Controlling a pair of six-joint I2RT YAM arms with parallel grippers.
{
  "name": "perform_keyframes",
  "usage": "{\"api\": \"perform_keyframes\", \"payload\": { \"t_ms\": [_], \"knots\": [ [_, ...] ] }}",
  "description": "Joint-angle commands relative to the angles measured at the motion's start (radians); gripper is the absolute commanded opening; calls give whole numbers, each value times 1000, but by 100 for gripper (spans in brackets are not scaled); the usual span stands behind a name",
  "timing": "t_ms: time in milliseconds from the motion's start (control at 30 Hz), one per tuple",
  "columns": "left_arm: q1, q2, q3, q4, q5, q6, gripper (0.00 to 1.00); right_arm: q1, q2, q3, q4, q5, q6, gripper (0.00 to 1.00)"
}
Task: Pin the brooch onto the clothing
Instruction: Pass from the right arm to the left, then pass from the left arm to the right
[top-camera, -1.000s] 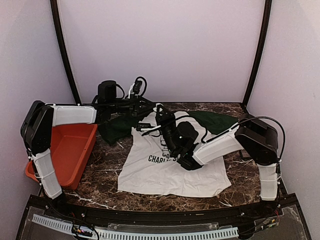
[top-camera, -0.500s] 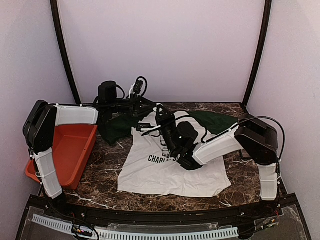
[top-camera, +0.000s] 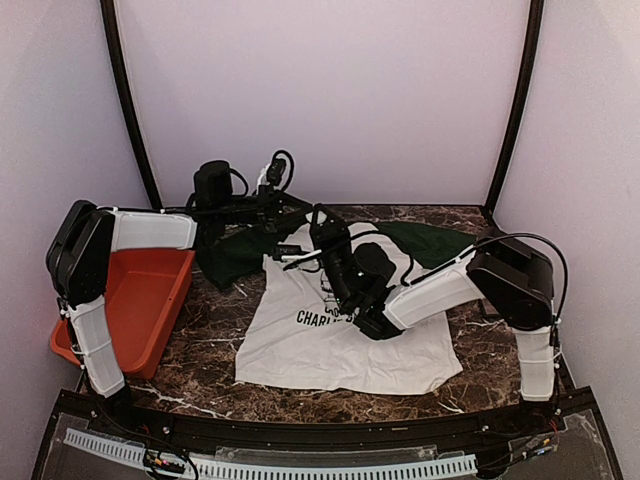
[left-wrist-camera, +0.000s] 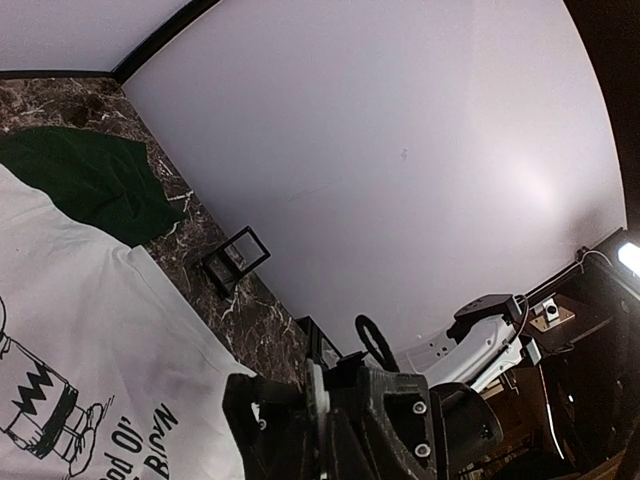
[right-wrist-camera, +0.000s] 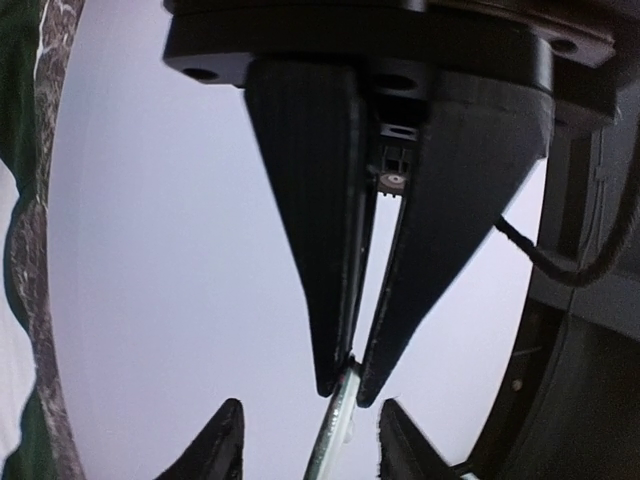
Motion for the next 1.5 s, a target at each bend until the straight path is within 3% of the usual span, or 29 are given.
{"api": "perform_keyframes", "payload": {
  "t_ms": [0,167,267,400,467,533,633,700,767,900,1067,1267,1467],
  "knots": [
    [-1,-1,-12,62,18,-6,1,-6,7,19,396,19,19,58],
    [3,-8,-13,69,7,13,1,-2,-54,-20,396,35,79,97],
    [11,-21,-16,53,-6,52,1,0,-123,-75,327,63,174,99],
    [30,-47,-18,-34,-49,148,1,-3,-255,-142,55,114,446,99],
    [36,-65,-22,-77,-77,205,1,-3,-327,-155,-162,127,632,99],
    [40,-81,-23,-129,-104,268,1,-3,-425,-137,-528,89,913,99],
    [42,-98,-18,-200,-116,345,1,-50,-557,-2,-1174,-201,1419,99],
    [43,-105,-18,-221,-97,393,1,-122,-625,64,-1379,-479,1627,99],
    [43,-110,-15,-240,-63,434,1,-188,-687,83,-1445,-730,1732,98],
    [43,-117,0,-274,6,479,1,-244,-720,122,-1513,-971,1820,99],
    [43,-139,5,-280,65,479,1,-271,-611,224,-1654,-1158,1910,99],
    [28,-171,3,-270,159,489,1,-352,-443,336,-1712,-1585,2053,98],
    [21,-213,-21,-221,215,461,1,-404,-413,376,-1727,-1599,2071,92]
  ]
}}
